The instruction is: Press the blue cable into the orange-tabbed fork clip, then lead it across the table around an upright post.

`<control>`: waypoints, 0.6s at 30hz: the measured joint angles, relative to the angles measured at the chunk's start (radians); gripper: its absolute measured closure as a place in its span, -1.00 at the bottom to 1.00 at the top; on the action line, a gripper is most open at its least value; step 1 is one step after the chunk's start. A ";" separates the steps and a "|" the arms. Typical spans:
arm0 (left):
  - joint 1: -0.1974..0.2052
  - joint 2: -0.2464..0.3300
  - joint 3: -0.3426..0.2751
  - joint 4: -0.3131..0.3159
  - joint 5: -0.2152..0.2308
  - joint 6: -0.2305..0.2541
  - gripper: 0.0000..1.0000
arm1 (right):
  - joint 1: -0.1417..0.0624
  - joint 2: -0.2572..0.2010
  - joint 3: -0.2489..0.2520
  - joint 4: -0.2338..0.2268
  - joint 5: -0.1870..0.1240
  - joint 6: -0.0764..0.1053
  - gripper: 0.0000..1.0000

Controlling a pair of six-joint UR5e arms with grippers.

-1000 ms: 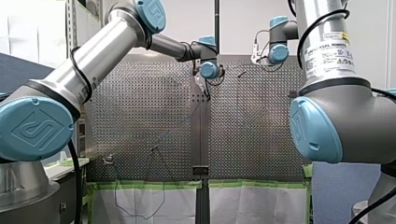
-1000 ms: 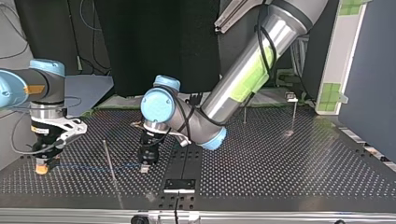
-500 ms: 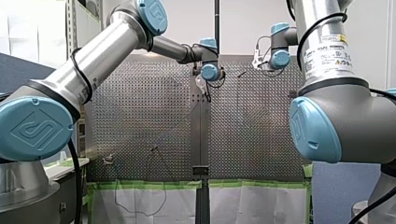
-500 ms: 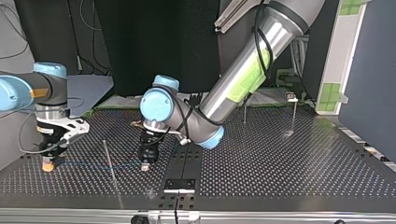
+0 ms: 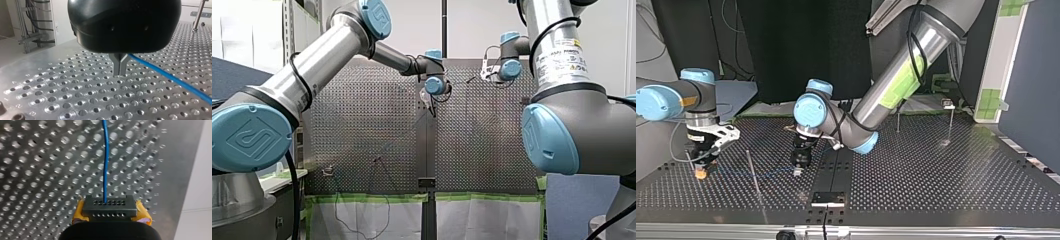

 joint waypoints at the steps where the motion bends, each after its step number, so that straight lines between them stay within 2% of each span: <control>1: 0.000 0.000 0.000 0.000 0.000 0.000 1.00 | 0.000 0.002 0.003 0.001 -0.001 0.000 1.00; 2: 0.000 0.000 0.000 -0.001 -0.001 0.002 1.00 | 0.001 0.003 0.006 0.001 -0.002 0.000 1.00; 3: 0.000 0.000 0.000 -0.002 -0.003 0.003 0.64 | 0.001 0.003 0.010 0.001 -0.002 0.001 1.00; 4: 0.000 0.000 0.000 -0.002 -0.004 0.006 0.45 | 0.001 0.004 0.015 0.001 -0.001 0.001 1.00; 5: 0.001 0.000 0.000 -0.004 -0.006 0.010 0.45 | 0.001 0.004 0.019 0.001 -0.001 0.001 1.00; 6: 0.001 0.000 0.000 -0.005 -0.007 0.013 0.26 | 0.001 0.004 0.024 0.001 0.000 0.001 1.00; 7: 0.001 0.000 0.000 -0.006 -0.008 0.015 -0.07 | 0.001 0.005 0.029 0.000 0.000 0.001 1.00; 8: 0.001 0.000 0.000 -0.009 -0.009 0.018 -0.07 | 0.001 0.005 0.032 0.000 0.000 0.001 1.00; 9: 0.001 0.000 0.000 -0.011 -0.009 0.019 -0.29 | 0.001 0.005 0.034 0.000 0.000 0.001 1.00; 10: 0.001 0.000 0.000 -0.015 -0.010 0.020 -0.64 | 0.001 0.005 0.038 -0.001 0.000 0.001 1.00; 11: 0.001 0.000 0.000 -0.019 -0.010 0.021 -0.64 | 0.002 0.006 0.040 -0.001 0.000 0.002 1.00; 12: 0.001 0.000 0.000 -0.022 -0.010 0.022 -0.84 | 0.002 0.006 0.043 -0.001 0.000 0.002 1.00; 14: 0.001 0.000 0.000 -0.030 -0.011 0.022 -0.84 | 0.003 0.007 0.047 -0.001 0.000 0.002 1.00; 15: 0.001 0.000 0.000 -0.033 -0.011 0.022 -1.00 | 0.004 0.007 0.050 -0.001 0.000 0.002 1.00; 18: 0.001 0.000 0.000 -0.045 -0.019 0.024 -1.00 | 0.006 0.008 0.059 -0.001 0.002 0.001 1.00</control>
